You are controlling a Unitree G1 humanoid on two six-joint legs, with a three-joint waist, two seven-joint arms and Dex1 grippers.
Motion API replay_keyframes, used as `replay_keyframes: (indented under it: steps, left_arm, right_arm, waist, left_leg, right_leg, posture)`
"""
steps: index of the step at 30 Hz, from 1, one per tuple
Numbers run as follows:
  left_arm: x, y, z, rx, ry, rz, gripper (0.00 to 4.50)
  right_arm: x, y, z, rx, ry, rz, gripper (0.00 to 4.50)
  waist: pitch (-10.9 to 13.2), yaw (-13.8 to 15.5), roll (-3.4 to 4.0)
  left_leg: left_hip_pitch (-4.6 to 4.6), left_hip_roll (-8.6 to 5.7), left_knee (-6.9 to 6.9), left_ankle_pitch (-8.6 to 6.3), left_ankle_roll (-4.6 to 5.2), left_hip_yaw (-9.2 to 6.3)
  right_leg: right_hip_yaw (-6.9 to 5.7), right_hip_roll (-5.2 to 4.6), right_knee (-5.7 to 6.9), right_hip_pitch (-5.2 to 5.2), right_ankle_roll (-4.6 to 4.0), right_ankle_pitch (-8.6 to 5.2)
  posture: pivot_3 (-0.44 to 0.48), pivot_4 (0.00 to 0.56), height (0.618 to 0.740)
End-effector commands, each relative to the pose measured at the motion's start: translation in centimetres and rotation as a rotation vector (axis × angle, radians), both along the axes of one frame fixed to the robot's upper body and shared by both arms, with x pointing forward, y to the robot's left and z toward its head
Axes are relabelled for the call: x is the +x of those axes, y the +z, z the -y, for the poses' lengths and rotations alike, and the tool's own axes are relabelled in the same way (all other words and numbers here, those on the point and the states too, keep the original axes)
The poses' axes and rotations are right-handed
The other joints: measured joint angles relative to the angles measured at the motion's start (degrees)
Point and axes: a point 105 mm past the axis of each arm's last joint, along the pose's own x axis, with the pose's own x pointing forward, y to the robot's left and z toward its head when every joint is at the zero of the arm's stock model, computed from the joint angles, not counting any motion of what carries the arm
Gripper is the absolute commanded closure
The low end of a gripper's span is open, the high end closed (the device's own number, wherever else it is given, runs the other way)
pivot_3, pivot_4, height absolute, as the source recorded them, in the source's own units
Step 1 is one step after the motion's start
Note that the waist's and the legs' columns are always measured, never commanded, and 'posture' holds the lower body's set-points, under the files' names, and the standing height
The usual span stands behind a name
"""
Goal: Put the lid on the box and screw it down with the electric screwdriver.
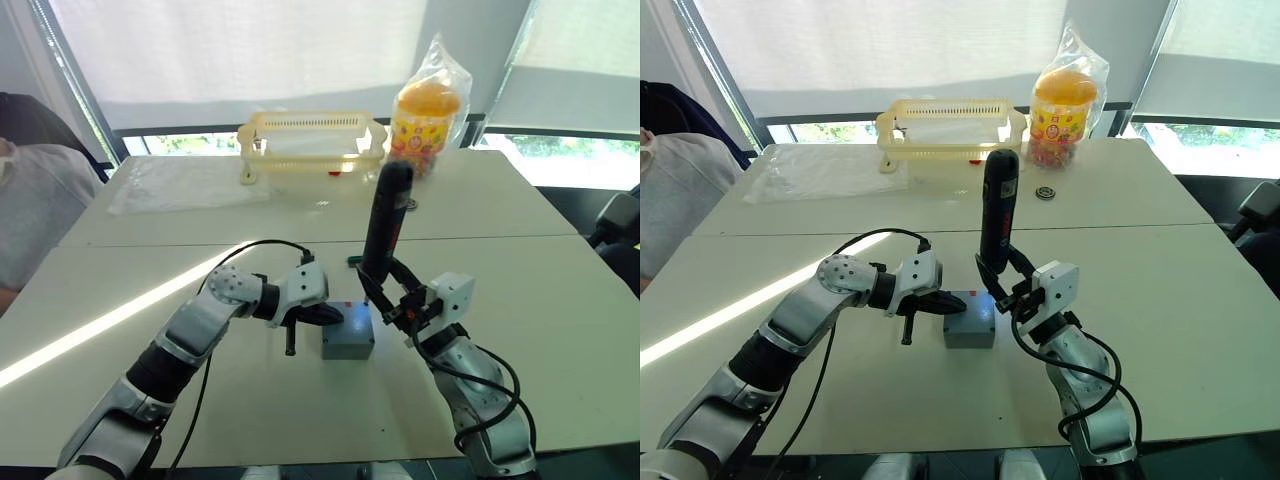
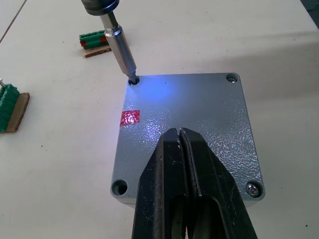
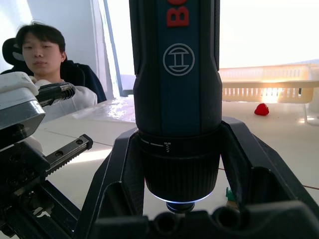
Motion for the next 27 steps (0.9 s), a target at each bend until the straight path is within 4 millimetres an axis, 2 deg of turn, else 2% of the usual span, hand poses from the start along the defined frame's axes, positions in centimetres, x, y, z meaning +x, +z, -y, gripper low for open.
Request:
replay_keyframes:
  steps: [1,5,9,14,18,20,24,27]
  left_arm:
    - [0.0,-1.4,-0.3,0.063,0.007,-0.017,4.50]
    - [-0.1,-1.8,-0.5,0.081,-0.002,-0.021,4.50]
    - [-0.1,-1.9,-0.6,0.083,-0.002,-0.024,4.50]
    - [0.0,-2.1,-0.7,0.084,-0.001,-0.028,4.50]
    - [0.2,-0.9,-0.4,0.018,0.012,-0.040,4.50]
    - [0.3,-0.1,-0.2,-0.024,0.019,-0.045,4.50]
    - [0.3,3.2,-0.3,-0.119,0.017,-0.044,4.50]
    - [-0.2,5.3,-0.8,-0.114,-0.015,0.009,4.50]
  right_arm:
    - [0.5,-1.6,0.9,-0.050,-0.037,-0.084,2.74]
    - [0.1,3.8,1.1,-0.004,-0.048,0.047,2.74]
    - [-1.0,10.0,0.8,0.038,-0.011,0.182,2.74]
    - [-1.1,14.4,1.6,0.098,0.031,0.207,2.74]
    - [1.4,15.7,4.4,0.289,0.030,0.019,2.74]
    - [2.1,15.8,5.7,0.315,0.028,-0.056,2.74]
    - [3.3,15.3,9.7,0.188,-0.057,-0.272,2.74]
    - [3.3,14.2,13.4,0.085,-0.167,-0.459,2.74]
  waist:
    - [0.0,0.1,0.00]
    - [0.1,0.2,0.05]
    - [0.2,0.1,0.26]
    - [0.3,0.1,0.27]
    - [0.3,0.1,0.26]
    - [0.3,0.2,0.25]
    - [0.7,0.1,0.61]
    - [1.1,0.1,0.68]
  left_leg:
    - [0.00,0.00,0.00,0.00,0.00,0.00]
    - [-0.03,-0.01,0.00,0.00,0.00,0.00]
    - [-0.25,-0.01,0.09,0.00,0.00,-0.03]
    - [-0.36,-0.03,0.02,0.00,0.00,-0.04]
    - [-0.34,0.05,0.08,0.01,0.00,-0.07]
    - [-0.37,0.08,0.09,0.01,0.00,-0.06]
    - [-0.89,0.02,0.17,0.02,0.02,0.00]
    - [-1.14,-0.16,0.11,0.02,0.03,0.02]
  right_leg:
    - [0.00,0.00,0.00,0.00,0.00,0.00]
    - [0.01,-0.02,-0.01,-0.02,0.00,0.00]
    - [0.04,-0.06,0.00,-0.20,-0.01,0.02]
    - [-0.04,-0.02,0.00,-0.32,0.02,0.03]
    - [-0.06,-0.02,0.01,-0.23,-0.02,0.04]
    - [-0.05,-0.10,-0.01,-0.24,-0.03,0.04]
    - [0.01,-0.16,-0.01,-0.72,0.01,0.06]
    - [0.00,-0.14,0.11,-1.07,0.23,0.19]
  posture:
    - [0.000,0.150,0.740]
    - [0.000,0.150,0.740]
    - [0.000,0.150,0.740]
    - [0.000,0.150,0.740]
    - [0.000,0.150,0.740]
    - [0.000,0.150,0.740]
    - [0.000,0.150,0.740]
    - [0.000,0.150,0.740]
